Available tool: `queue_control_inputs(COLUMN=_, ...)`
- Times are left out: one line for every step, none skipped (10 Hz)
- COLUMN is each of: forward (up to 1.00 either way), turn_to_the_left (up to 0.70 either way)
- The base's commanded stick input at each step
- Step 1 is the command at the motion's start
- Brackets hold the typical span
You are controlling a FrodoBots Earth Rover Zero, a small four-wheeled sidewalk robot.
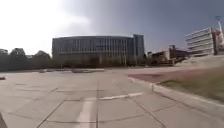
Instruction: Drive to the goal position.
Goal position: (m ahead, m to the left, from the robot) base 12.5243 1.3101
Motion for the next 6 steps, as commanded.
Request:
queue_control_inputs(forward=0.70, turn_to_the_left=0.00)
queue_control_inputs(forward=0.70, turn_to_the_left=0.00)
queue_control_inputs(forward=0.70, turn_to_the_left=0.00)
queue_control_inputs(forward=0.70, turn_to_the_left=0.00)
queue_control_inputs(forward=0.70, turn_to_the_left=0.00)
queue_control_inputs(forward=0.70, turn_to_the_left=0.00)
